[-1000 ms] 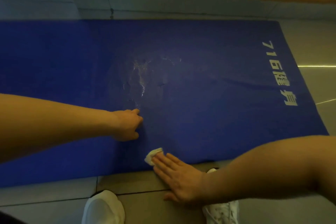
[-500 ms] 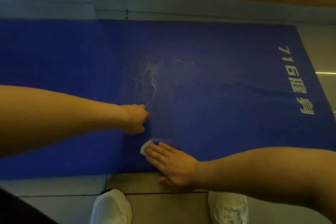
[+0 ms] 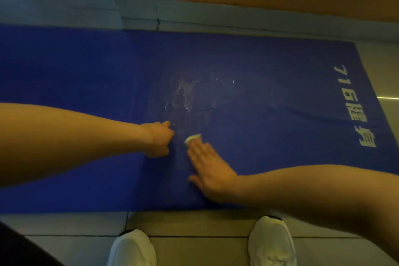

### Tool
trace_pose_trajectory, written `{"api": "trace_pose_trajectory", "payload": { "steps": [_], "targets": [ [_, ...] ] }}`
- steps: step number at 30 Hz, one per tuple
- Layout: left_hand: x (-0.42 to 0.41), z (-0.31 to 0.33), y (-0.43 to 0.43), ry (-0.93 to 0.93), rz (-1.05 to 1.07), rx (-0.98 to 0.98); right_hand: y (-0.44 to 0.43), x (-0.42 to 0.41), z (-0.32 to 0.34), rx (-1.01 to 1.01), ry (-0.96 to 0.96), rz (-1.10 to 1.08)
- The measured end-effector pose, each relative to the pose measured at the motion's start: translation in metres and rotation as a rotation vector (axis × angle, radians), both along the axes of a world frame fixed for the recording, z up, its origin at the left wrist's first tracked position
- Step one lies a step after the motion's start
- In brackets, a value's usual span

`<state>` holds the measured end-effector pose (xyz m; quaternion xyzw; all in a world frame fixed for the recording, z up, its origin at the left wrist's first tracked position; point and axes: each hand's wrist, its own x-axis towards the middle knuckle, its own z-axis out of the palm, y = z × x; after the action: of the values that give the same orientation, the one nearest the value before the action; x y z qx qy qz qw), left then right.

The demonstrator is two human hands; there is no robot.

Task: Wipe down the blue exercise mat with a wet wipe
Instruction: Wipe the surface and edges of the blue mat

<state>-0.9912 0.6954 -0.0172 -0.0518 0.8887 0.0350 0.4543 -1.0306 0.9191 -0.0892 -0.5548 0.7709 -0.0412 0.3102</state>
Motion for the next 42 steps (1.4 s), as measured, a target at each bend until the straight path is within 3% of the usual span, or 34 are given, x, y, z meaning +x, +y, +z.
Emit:
{"api": "trace_pose_trajectory", "payload": {
  "steps": [3, 6, 9, 15, 19, 21, 24, 28, 31, 35, 38, 40, 42],
  "targets": [
    [-0.003, -0.002, -0.002, 0.027, 0.015, -0.015, -0.006, 0.042, -0.002, 0.02, -0.014, 0.352],
    [-0.004, -0.003, -0.002, 0.026, 0.022, -0.027, -0.013, 0.032, -0.006, -0.006, 0.021, 0.448],
    [-0.009, -0.001, -0.003, 0.029, 0.027, -0.022, -0.014, -0.014, -0.005, -0.059, 0.066, 0.296],
    [-0.009, -0.003, -0.014, 0.055, 0.067, -0.003, -0.01, -0.131, -0.014, 0.018, 0.255, -0.299],
    [-0.008, -0.006, -0.016, 0.056, 0.071, 0.002, -0.028, -0.116, -0.016, 0.052, 0.196, -0.464],
    [-0.01, -0.007, -0.015, 0.055, 0.069, -0.002, -0.034, -0.079, -0.013, -0.026, 0.116, -0.371],
    [-0.013, -0.009, -0.013, 0.06, 0.056, -0.016, -0.032, -0.023, -0.01, -0.041, 0.029, -0.055],
    [-0.015, -0.013, -0.011, 0.104, 0.082, -0.02, -0.029, -0.024, -0.016, -0.096, 0.114, 0.188],
    [-0.017, -0.014, -0.014, 0.114, 0.118, -0.005, -0.03, -0.074, -0.013, -0.077, 0.123, 0.007],
    [-0.016, -0.014, -0.018, 0.121, 0.133, 0.002, -0.023, -0.162, -0.016, 0.035, 0.277, -0.361],
    [-0.018, -0.014, -0.021, 0.126, 0.143, 0.004, -0.032, -0.18, -0.015, 0.149, 0.261, -0.551],
    [-0.02, -0.013, -0.024, 0.136, 0.153, -0.003, -0.048, -0.162, -0.015, 0.08, 0.19, -0.608],
    [-0.025, -0.012, -0.028, 0.169, 0.158, -0.021, -0.062, -0.128, -0.015, -0.03, 0.129, -0.499]
  ]
}}
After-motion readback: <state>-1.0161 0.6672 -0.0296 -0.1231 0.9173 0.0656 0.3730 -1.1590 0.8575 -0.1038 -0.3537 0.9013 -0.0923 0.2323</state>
